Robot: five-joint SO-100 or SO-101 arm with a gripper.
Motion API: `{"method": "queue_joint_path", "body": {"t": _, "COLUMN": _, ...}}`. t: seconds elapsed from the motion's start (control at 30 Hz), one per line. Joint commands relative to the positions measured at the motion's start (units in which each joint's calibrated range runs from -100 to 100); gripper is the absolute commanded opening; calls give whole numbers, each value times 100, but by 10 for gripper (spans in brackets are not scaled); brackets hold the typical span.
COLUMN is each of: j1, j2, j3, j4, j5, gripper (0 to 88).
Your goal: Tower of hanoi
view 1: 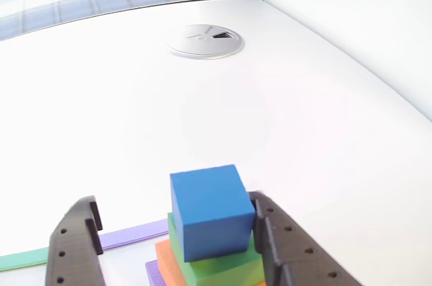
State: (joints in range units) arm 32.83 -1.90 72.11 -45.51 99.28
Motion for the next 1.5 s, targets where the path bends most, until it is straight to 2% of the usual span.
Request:
{"method": "queue_joint_path", "body": {"t": 0.0, "j1": -119, "j2": -32, "j3": -184, "j4": -146, "j5": 72, "gripper": 177}}
{"method": "queue_joint_path", "body": {"t": 0.37, "j1": -186, "j2": -40, "j3": -175, "j4": -162, "j5": 72, "gripper": 48}}
{"method": "queue_joint_path", "body": {"t": 0.7, "j1": -186, "j2": -266, "j3": -93, "j4": -105, "j5": 72, "gripper": 21}}
{"method": "queue_joint_path", "body": {"t": 0.83, "j1": -291, "j2": -961, "j3": -2, "j4": 486, "j5": 72, "gripper": 25}}
{"method": "queue_joint_path", "body": {"t": 0.97, "j1": -445, "j2": -2325, "j3": 52, "j4": 1943, "j5": 72, "gripper": 27}}
{"method": "queue_joint_path", "body": {"t": 1.2, "j1": -569, "j2": -4804, "j3": -493, "j4": 5611, "j5": 72, "gripper": 21}}
{"method": "queue_joint_path", "body": {"t": 1.33, "j1": -598, "j2": -5466, "j3": -1393, "j4": 7571, "j5": 72, "gripper": 19}}
{"method": "queue_joint_path", "body": {"t": 1.47, "j1": -675, "j2": -5757, "j3": -2402, "j4": 9045, "j5": 72, "gripper": 19}}
